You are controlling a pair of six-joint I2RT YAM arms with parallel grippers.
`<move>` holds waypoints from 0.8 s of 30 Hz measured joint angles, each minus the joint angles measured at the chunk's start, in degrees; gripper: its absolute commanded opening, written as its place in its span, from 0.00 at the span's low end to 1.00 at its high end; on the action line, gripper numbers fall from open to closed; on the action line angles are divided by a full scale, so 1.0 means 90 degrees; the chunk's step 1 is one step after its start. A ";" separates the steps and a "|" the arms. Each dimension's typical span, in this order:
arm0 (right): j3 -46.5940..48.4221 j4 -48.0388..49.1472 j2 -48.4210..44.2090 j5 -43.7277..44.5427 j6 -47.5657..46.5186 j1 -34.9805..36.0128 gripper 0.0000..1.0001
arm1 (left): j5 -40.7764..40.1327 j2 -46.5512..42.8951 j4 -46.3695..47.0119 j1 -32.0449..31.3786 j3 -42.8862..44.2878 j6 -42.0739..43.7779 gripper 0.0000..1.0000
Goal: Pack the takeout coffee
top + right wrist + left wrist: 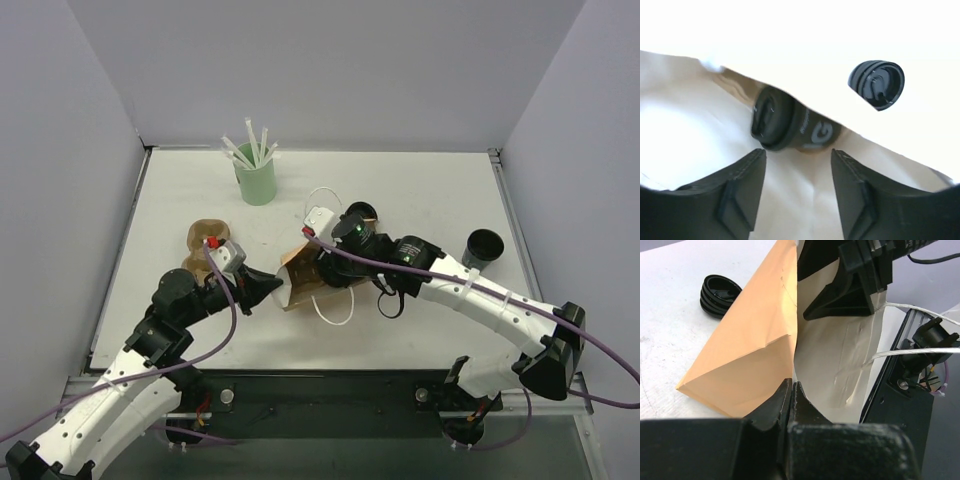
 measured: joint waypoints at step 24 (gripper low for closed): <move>-0.2106 0.2550 -0.0024 0.1088 0.1154 0.0549 0.57 | -0.0107 0.0219 -0.0129 0.0002 -0.0022 -0.0168 0.00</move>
